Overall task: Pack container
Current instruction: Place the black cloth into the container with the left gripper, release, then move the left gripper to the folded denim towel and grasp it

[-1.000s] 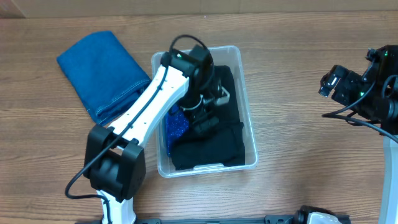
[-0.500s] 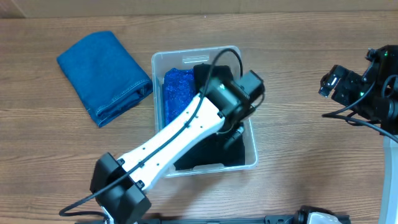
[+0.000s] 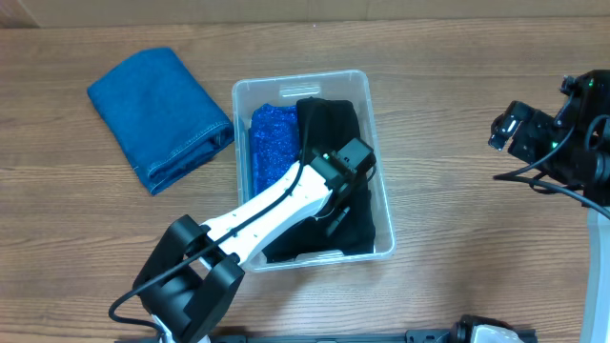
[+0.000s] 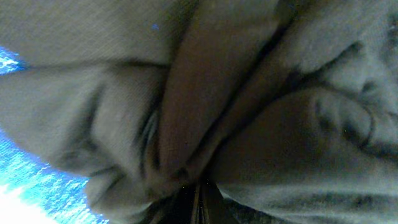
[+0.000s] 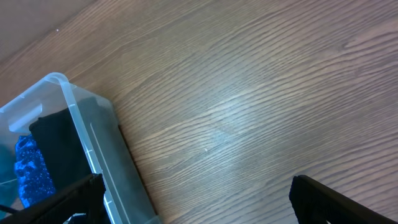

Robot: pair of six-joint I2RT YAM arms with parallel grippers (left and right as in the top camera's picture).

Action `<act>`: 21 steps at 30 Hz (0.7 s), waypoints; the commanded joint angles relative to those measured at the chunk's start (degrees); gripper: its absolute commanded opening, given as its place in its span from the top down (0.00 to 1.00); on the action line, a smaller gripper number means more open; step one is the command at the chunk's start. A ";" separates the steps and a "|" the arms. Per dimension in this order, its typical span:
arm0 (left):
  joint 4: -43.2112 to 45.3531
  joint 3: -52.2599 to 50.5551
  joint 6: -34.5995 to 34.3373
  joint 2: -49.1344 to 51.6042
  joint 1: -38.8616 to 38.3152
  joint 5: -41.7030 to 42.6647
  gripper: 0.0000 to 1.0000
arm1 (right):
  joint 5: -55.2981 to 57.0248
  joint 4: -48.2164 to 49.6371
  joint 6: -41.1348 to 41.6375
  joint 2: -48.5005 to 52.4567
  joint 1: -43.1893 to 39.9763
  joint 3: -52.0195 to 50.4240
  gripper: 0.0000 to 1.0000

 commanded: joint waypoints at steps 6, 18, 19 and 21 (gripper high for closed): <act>-9.03 18.64 -8.46 -17.29 7.61 -15.04 0.00 | 1.36 0.39 -0.11 0.11 -0.28 0.13 0.00; 8.81 -1.51 -15.54 -23.28 72.89 24.09 0.00 | 1.42 0.44 -0.13 0.11 -0.28 0.13 0.00; 12.26 -4.72 -14.12 -23.26 75.06 26.73 0.00 | 1.42 0.44 -0.13 0.11 -0.28 0.13 0.00; 20.28 -10.99 -9.97 -22.86 79.23 32.11 0.00 | 1.42 0.46 -0.13 0.11 -0.28 0.13 0.00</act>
